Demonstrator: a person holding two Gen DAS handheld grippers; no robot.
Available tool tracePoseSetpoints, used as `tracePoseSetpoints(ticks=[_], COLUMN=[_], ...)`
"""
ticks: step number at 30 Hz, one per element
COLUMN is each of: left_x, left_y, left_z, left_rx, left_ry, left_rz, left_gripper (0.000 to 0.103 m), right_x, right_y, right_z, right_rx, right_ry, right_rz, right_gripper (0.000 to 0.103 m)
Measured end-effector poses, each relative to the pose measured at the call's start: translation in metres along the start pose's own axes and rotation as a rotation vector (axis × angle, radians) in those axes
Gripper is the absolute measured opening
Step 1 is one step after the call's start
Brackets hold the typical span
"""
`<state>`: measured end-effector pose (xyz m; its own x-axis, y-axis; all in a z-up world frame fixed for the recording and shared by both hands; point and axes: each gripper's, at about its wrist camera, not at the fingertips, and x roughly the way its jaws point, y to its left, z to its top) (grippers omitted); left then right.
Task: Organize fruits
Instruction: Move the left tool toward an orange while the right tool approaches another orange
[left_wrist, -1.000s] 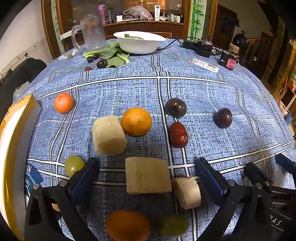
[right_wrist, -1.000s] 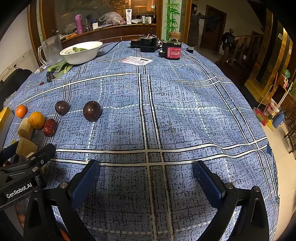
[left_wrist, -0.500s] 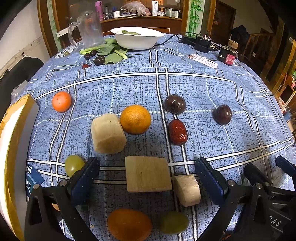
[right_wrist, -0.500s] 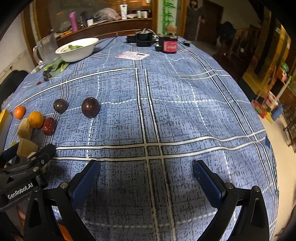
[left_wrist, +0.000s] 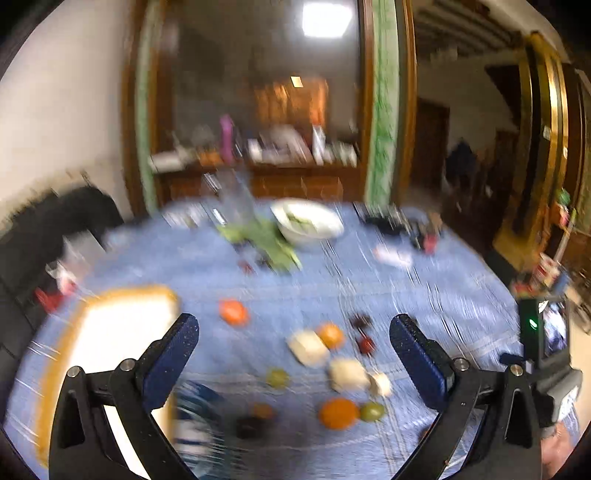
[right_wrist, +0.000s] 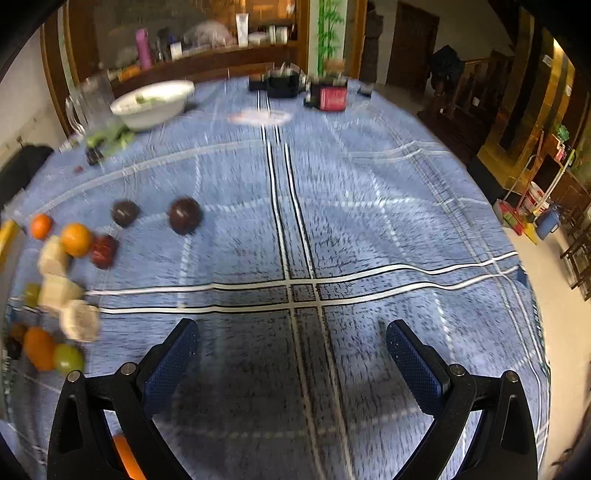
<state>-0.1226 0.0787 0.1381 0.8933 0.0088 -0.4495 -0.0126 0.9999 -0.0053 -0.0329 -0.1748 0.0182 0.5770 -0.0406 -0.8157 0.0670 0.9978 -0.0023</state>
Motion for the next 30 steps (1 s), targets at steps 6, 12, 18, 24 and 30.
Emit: tracePoseSetpoints(ticks=[6,12,18,24,30], left_x=[-0.042,-0.052,-0.072,-0.051,-0.03], left_y=[0.039,0.048,0.045,0.033,0.026], left_z=[0.017,0.005,-0.018,-0.036,-0.046], left_rx=[0.0,0.004,0.028,0.009,0.006], left_ry=[-0.104,-0.082,-0.125,0.0,0.073], left_rz=[0.052,0.054,0.025,-0.045,-0.058], left_gripper=[0.103,0.103,0.103,0.103,0.103], right_x=[-0.092,-0.14,-0.118,-0.106,-0.099], right_y=[0.014,0.034,0.042,0.038,0.038], right_z=[-0.018,-0.046,-0.069,-0.088,-0.09], right_rx=[0.006,-0.005,-0.015,-0.002,-0.004], right_ry=[-0.294,-0.451,-0.26,-0.174,-0.15], right_rz=[0.031,0.017,0.11,0.152,0.173], right_gripper=[0.102,0.102,0.102,0.102,0.101])
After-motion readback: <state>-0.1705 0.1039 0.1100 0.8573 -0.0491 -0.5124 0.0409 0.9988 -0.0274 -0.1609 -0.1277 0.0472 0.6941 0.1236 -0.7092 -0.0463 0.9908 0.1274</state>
